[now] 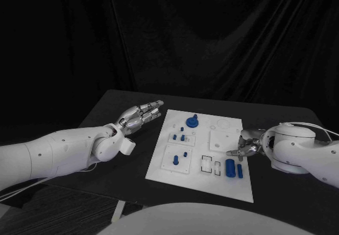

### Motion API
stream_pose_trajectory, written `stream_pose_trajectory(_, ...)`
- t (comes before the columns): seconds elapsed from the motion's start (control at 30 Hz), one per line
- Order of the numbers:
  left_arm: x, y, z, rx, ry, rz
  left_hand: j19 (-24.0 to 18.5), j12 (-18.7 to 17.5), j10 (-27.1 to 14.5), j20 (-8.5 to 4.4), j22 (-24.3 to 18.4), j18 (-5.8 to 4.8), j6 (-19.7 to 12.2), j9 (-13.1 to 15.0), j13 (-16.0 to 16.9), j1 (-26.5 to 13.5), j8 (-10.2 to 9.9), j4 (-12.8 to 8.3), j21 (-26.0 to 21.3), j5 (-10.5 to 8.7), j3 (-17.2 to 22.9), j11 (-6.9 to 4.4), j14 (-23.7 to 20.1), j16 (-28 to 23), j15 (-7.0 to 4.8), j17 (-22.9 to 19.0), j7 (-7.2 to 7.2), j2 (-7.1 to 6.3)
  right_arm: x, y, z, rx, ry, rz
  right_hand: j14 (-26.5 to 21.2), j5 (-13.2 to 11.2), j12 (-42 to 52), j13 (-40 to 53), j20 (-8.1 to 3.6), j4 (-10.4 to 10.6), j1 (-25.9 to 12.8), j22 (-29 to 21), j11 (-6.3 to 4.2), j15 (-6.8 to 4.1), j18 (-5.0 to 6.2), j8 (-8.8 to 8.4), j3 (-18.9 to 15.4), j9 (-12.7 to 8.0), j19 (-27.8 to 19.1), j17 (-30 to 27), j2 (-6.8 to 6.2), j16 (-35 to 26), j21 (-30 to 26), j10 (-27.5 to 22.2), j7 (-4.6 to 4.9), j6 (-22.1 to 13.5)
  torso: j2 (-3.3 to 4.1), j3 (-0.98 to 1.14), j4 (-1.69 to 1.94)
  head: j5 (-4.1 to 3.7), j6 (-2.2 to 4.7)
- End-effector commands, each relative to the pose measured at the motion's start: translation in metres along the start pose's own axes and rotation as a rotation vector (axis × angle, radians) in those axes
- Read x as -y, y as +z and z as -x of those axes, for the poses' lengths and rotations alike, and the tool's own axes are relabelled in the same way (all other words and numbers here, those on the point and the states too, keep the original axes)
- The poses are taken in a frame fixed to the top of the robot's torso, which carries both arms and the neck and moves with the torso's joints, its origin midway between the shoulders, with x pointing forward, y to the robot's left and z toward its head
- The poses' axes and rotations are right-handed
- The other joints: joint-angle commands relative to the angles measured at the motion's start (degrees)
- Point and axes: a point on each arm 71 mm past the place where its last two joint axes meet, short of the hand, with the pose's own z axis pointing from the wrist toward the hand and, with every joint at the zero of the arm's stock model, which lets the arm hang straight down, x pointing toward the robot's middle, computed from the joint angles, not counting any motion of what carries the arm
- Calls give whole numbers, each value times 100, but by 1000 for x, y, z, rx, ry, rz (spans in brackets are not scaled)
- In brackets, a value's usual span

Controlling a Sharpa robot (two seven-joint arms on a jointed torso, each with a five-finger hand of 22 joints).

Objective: Assemble the parts on the task board

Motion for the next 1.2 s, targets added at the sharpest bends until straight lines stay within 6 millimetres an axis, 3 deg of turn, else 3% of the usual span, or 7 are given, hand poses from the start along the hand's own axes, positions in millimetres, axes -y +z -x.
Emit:
stream_pose_trajectory(0.03,3,0,-2,-11,-19,-56,12,20,-32,58,-62,-46,19,10,19,95,33,56,-22,94,-139,59,-22,-23,37,-17,28,-36,3,1,-2,-15,-1,-42,621,-84,95,1568,-33,-6,-153,1363,8,-53,-61,-140,-69,17,348,1565,28,114,53,666,54,-53,-2,-1,0,7,-1)
stream_pose_trajectory(0.2,3,0,-2,-15,-22,-52,9,18,-33,68,-67,-47,13,9,18,101,32,54,-24,96,-134,65,-22,-21,47,-17,35,-34,2,2,-4,-19,-2,-45,621,-114,95,1568,-17,-4,-220,1364,39,-26,-63,-290,-84,-50,352,1565,36,114,63,666,94,-128,0,2,1,12,-1)
stream_pose_trajectory(0.57,1,0,-3,-26,-31,-34,5,16,-37,105,-75,-47,83,18,18,117,47,57,-27,95,-117,88,-21,-19,87,-16,92,-25,-2,7,-14,-56,-17,-46,621,-148,95,1568,15,-48,-177,1373,40,20,-70,-356,-97,-29,366,1565,-39,114,92,666,107,-183,-1,0,1,17,-1)
stream_pose_trajectory(0.87,-1,1,-4,-34,-37,-18,2,2,-42,123,-81,-47,97,20,16,128,52,53,-29,96,-108,108,-22,-22,105,-17,115,-24,-6,10,-20,-67,-18,-40,621,-695,95,1568,80,24,-362,1364,92,76,-63,-462,-172,149,359,1565,-152,114,74,666,161,-296,-3,1,-4,36,-1)
stream_pose_trajectory(0.93,-1,1,-4,-35,-38,-15,2,2,-43,128,-81,-47,99,20,16,131,53,51,-29,96,-105,114,-22,-21,109,-17,121,-23,-7,10,-20,-67,-18,-39,621,-826,95,1568,86,37,-447,1361,94,80,-61,-465,-203,216,356,1565,-240,114,66,666,162,-300,0,0,-1,30,-1)
stream_pose_trajectory(1.03,-2,1,-4,-37,-39,-10,2,-1,-44,134,-81,-47,98,20,16,136,53,48,-29,97,-101,120,-22,-21,115,-17,126,-22,-8,11,-21,-71,-20,-38,621,-843,95,1568,88,36,-473,1357,92,81,-58,-467,-220,239,351,1565,-278,114,53,666,163,-305,3,0,-1,29,-1)
stream_pose_trajectory(1.2,-5,0,-4,-39,-44,0,2,-8,-46,144,-81,-47,89,19,15,149,52,41,-29,101,-91,131,-21,-20,127,-16,133,-22,-10,12,-23,-79,-25,-36,621,-699,95,1568,94,-10,-413,1349,99,87,-52,-490,-283,314,342,1565,-153,114,30,666,173,-354,0,0,-1,38,-1)
